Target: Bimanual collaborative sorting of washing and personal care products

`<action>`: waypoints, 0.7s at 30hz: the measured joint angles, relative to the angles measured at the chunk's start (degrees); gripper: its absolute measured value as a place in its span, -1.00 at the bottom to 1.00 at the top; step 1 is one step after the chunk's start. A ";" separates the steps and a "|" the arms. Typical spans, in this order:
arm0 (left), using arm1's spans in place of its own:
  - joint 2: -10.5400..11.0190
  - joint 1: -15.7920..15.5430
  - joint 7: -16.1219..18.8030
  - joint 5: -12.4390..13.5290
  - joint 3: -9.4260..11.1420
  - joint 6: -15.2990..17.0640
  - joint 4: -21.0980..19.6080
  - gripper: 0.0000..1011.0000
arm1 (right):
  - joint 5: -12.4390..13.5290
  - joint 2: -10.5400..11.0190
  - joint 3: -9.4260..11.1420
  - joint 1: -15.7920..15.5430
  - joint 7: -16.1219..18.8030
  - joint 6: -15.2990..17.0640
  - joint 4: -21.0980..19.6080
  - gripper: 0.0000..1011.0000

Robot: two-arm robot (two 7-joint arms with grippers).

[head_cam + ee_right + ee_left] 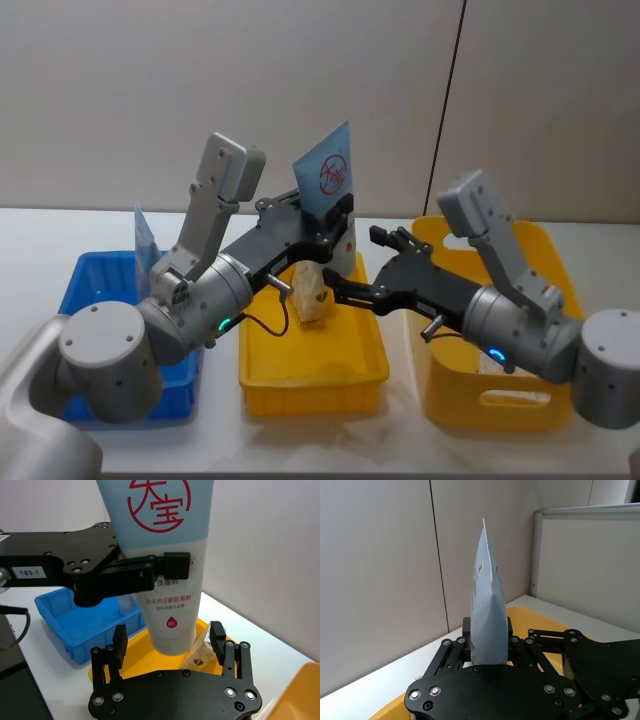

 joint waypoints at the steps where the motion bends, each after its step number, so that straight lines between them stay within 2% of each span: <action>1: 0.00 0.00 0.00 0.00 0.00 0.00 0.00 -0.43 | -0.27 -0.19 -0.29 0.56 -0.15 0.08 0.58 0.98; 12: -0.01 0.00 0.01 0.00 0.00 0.01 0.00 -0.43 | -1.55 -1.15 -2.08 4.28 -1.25 0.76 4.66 0.98; 21: 0.00 0.00 0.02 0.00 -0.01 0.01 0.00 -0.44 | -1.46 -0.90 -3.14 6.72 0.22 0.58 7.16 0.98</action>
